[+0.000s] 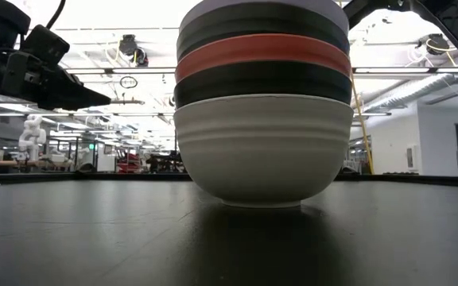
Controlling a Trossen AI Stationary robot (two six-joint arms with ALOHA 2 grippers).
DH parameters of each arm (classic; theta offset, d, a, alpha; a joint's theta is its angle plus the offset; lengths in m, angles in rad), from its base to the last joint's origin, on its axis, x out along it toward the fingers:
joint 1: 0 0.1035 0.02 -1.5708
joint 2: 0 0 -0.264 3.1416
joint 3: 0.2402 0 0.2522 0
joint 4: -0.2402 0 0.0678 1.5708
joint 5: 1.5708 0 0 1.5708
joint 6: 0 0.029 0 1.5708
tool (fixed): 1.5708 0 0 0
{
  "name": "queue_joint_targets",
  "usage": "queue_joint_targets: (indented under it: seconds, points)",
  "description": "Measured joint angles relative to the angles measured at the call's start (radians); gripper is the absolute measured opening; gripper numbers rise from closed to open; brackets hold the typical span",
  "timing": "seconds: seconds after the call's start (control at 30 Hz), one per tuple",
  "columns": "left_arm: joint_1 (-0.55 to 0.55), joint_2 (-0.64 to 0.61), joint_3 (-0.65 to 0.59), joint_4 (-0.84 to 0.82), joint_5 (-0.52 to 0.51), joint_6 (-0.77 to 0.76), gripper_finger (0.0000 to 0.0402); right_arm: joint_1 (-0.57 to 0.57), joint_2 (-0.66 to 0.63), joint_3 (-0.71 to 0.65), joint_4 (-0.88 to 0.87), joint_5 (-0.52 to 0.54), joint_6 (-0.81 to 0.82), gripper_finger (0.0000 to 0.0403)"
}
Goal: Nest bowls inside each other
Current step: Stack the white bowl on top of the purple bowl
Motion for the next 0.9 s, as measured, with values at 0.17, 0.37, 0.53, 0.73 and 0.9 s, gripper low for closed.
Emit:
queue_joint_targets:
  seconds: [0.17,0.37,0.53,0.73,0.9]
  points:
    - [0.0,0.0,0.0,0.0,0.0,0.009,0.0026,0.004,0.002,0.0,-0.006,0.001,0.0,0.0212]
    - [0.0,0.0,0.0,-0.001,0.001,0.009,0.0026,0.023,0.063,0.0,-0.019,0.039,-0.006,0.0212]
    - [0.0,0.0,0.0,-0.012,0.001,0.013,0.0026,0.027,0.116,0.018,-0.038,0.05,-0.034,0.0212]
    - [0.0,0.0,0.0,-0.023,0.001,0.014,0.0026,0.031,0.121,0.05,-0.032,0.05,-0.061,0.0195]
    - [0.0,0.0,0.0,-0.025,0.001,0.014,0.0026,0.041,0.121,0.072,-0.028,0.05,-0.076,0.0158]
